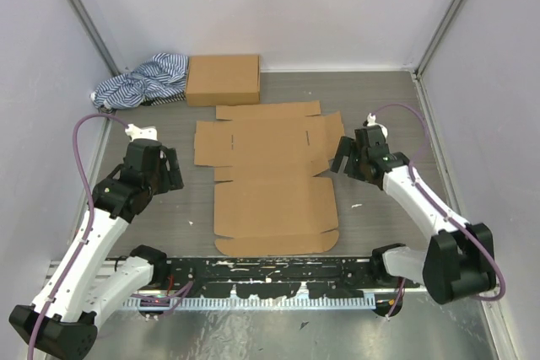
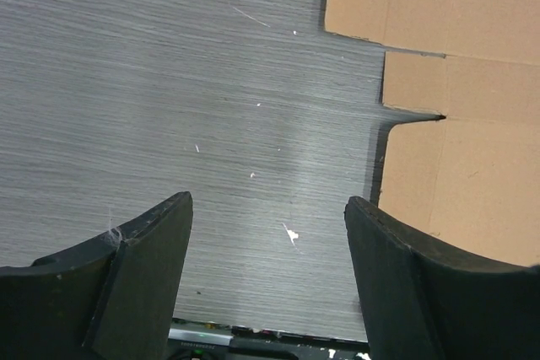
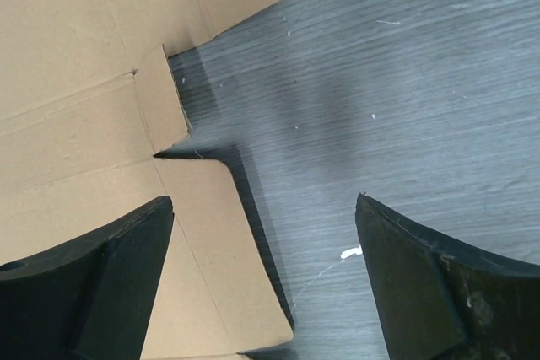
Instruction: Fold the paper box
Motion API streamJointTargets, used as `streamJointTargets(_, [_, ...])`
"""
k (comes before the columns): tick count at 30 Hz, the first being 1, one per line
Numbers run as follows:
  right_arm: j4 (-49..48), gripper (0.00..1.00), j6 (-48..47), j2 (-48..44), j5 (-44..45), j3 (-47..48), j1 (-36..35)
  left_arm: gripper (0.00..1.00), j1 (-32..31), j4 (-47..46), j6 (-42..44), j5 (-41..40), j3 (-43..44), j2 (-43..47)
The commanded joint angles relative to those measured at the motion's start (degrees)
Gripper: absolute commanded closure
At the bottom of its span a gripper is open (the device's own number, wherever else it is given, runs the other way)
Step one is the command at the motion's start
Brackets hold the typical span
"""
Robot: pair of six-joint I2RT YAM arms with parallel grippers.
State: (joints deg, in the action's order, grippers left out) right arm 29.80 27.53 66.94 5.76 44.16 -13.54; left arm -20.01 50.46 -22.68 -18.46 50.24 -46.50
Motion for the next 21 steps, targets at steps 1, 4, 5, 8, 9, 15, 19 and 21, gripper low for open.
streamJointTargets(1, [-4.31,0.07,-1.87,4.73,-0.88,5.43,-0.16,0.20,0.18,-0.53,-0.08,1.58,-0.80,0.80])
streamJointTargets(4, [-5.00,0.09,-1.29,9.36,-0.96,8.17,-0.11,0.20,0.23,-0.24,-1.22,3.02,-0.29,0.23])
streamJointTargets(5, [-5.41,0.09,-1.13,10.75,-1.12,8.86,-0.11,0.20,0.19,0.44,-2.29,3.52,0.35,-0.22])
streamJointTargets(8, [-6.84,0.13,-0.56,15.31,-2.87,10.75,-0.15,0.22,0.23,-3.58,-8.27,7.92,-1.41,-0.88])
streamJointTargets(9, [-7.50,0.15,-0.55,16.78,-4.17,11.28,-0.09,0.22,0.23,-6.78,-10.71,9.95,-3.29,-0.86])
streamJointTargets(15, [-10.28,0.40,-1.55,23.20,-11.52,13.24,-0.48,0.31,0.16,-19.18,-17.64,12.39,-10.97,-3.86])
streamJointTargets(19, [-10.90,0.49,-2.26,24.29,-11.41,13.51,-1.55,0.32,0.23,-21.95,-17.40,13.12,-10.01,-7.30])
streamJointTargets(21, [-10.97,0.54,-2.68,25.93,-12.18,14.08,-1.63,0.32,0.23,-23.25,-17.25,13.66,-9.67,-9.40])
